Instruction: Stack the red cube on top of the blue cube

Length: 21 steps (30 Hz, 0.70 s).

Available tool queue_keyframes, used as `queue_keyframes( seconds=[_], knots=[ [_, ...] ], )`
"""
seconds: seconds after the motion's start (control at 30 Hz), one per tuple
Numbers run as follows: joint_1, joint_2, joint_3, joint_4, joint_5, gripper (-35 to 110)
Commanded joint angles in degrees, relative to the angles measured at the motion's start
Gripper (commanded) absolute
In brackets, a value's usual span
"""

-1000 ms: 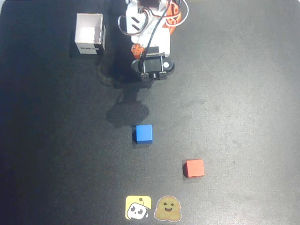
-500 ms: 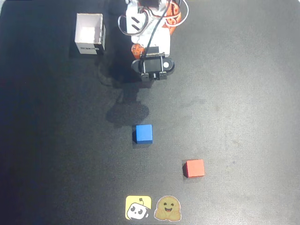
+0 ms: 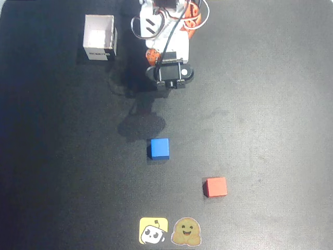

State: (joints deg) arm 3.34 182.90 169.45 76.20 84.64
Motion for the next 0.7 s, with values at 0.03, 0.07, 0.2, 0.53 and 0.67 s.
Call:
queue_keyframes(
  seconds=[0.03,0.07,0.2,0.53,0.67],
  knots=[
    [0.1,0.3,-0.2,-0.1,-0.3,0],
    [-0.3,0.3,-0.2,-1.4,-0.8,0],
    [-2.1,0.4,-0.7,-4.0,-1.2,0],
    [-8.7,-33.4,-25.0,-8.7,-0.4,0],
    [-14.5,-42.5,-31.1,-11.4,4.7,0]
  ],
)
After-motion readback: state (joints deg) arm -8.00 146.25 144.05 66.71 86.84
